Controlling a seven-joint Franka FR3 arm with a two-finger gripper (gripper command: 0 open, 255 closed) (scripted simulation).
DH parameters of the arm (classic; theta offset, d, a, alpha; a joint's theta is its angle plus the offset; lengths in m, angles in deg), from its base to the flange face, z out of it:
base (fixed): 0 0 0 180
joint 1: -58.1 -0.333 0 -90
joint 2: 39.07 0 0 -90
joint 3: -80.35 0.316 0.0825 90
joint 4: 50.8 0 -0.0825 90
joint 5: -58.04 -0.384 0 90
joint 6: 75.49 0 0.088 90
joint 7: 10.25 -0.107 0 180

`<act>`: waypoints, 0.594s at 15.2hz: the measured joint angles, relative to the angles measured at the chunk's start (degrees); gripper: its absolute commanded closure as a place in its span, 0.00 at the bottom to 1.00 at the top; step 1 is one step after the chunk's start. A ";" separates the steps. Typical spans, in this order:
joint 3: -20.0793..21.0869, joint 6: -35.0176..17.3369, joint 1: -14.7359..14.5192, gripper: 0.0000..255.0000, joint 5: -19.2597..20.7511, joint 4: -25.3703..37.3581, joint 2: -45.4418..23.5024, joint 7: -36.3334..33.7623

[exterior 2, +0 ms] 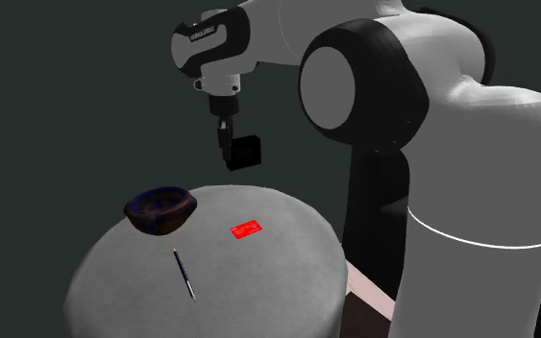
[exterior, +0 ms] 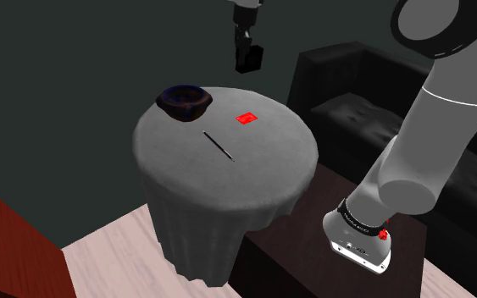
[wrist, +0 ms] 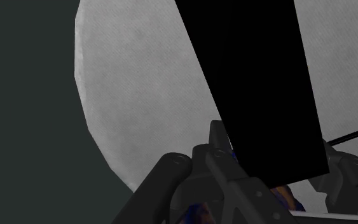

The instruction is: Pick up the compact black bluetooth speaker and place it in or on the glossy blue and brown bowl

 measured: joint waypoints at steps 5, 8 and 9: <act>2.06 2.08 -2.74 1.00 -0.53 6.47 -4.37 -4.91; 3.37 3.92 -4.62 1.00 -0.87 11.99 -8.03 -8.32; 3.75 4.63 -5.21 1.00 -0.95 14.05 -9.36 -9.41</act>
